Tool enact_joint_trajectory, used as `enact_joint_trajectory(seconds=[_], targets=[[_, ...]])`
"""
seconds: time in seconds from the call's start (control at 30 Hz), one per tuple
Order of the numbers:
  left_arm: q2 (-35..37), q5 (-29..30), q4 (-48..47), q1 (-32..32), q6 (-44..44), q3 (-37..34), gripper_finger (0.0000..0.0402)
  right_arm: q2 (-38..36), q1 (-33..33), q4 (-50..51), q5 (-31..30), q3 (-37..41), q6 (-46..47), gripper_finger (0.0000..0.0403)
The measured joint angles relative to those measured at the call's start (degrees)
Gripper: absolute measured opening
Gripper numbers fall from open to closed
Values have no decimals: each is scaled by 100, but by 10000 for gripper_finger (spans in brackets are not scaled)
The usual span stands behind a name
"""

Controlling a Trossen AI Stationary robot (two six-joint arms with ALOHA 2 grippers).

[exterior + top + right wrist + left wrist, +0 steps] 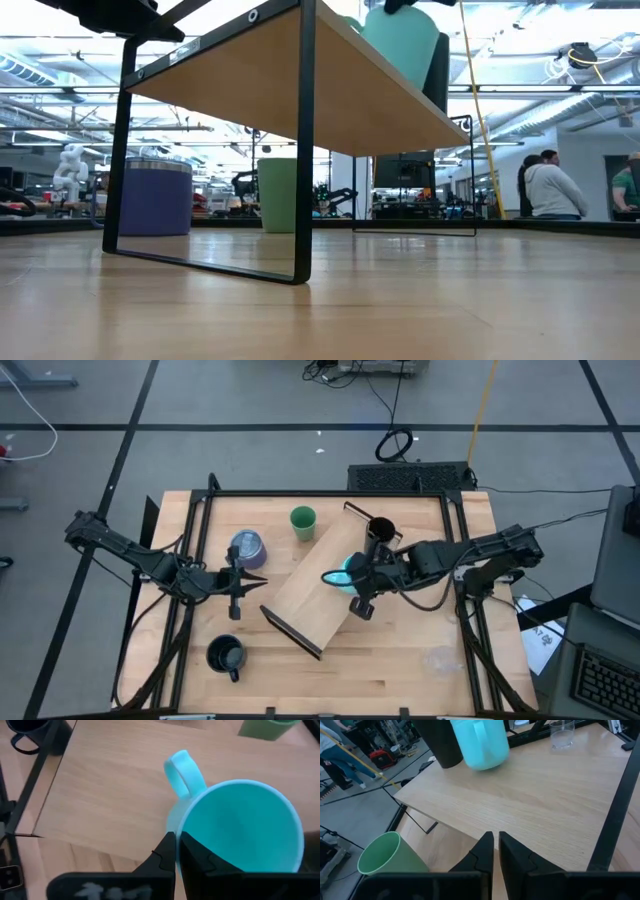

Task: Stack small to large cups/mugs on shelf
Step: Put the light blue mug on the shelf

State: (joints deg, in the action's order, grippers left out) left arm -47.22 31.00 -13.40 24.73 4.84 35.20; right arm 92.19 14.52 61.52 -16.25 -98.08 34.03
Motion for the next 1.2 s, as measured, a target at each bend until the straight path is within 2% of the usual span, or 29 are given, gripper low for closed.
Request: enact_joint_trajectory(seconds=[0.87, 0.97, 1.2], targets=[[0, 0, -1, -2, -18, 0, 31, 32, 0, -5, 2, 0, -375, 9], [-2, 0, -1, -2, -18, 0, 31, 32, 0, -21, 1, 0, -390, 22], [0, 0, -1, -2, -17, 0, 31, 32, -58, -81, 2, 0, -345, 83]])
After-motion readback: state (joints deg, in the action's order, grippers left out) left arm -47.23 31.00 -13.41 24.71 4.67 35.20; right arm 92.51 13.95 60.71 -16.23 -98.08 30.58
